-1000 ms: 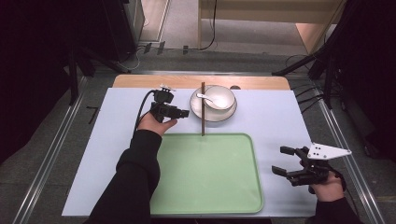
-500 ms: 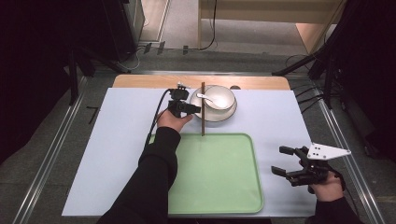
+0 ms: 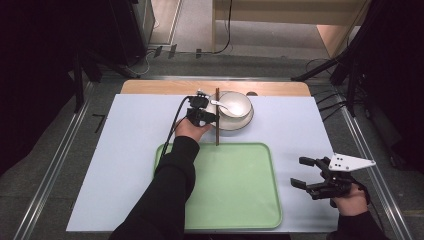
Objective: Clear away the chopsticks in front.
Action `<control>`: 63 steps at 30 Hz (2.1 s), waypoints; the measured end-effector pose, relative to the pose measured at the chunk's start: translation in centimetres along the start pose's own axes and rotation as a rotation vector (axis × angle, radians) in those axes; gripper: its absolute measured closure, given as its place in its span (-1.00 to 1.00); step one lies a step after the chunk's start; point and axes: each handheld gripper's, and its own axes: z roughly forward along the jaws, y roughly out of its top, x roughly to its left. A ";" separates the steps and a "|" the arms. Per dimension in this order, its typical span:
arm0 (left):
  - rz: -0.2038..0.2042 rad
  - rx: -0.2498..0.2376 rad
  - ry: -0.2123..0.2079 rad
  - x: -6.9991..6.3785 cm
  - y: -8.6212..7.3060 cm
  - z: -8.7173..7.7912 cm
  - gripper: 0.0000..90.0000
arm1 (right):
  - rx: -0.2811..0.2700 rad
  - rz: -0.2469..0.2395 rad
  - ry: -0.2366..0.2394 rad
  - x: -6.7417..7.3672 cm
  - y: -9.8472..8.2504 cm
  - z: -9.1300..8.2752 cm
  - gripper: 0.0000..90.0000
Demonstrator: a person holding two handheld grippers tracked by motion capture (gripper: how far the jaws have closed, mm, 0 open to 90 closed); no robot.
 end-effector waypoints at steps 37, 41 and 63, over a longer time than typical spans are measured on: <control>-0.284 -0.049 -0.015 2.4 0.7 -1.4 0.91 | -0.026 -0.011 0.008 0.1 0.1 -0.4 -0.65; -0.299 -0.067 -0.017 3.6 -0.1 -3.9 0.91 | -0.021 -0.014 0.008 0.1 0.0 -0.4 -0.65; -0.242 -0.070 -0.012 5.5 -7.5 -11.7 0.91 | -0.016 -0.028 -0.005 0.0 0.1 -0.3 -0.64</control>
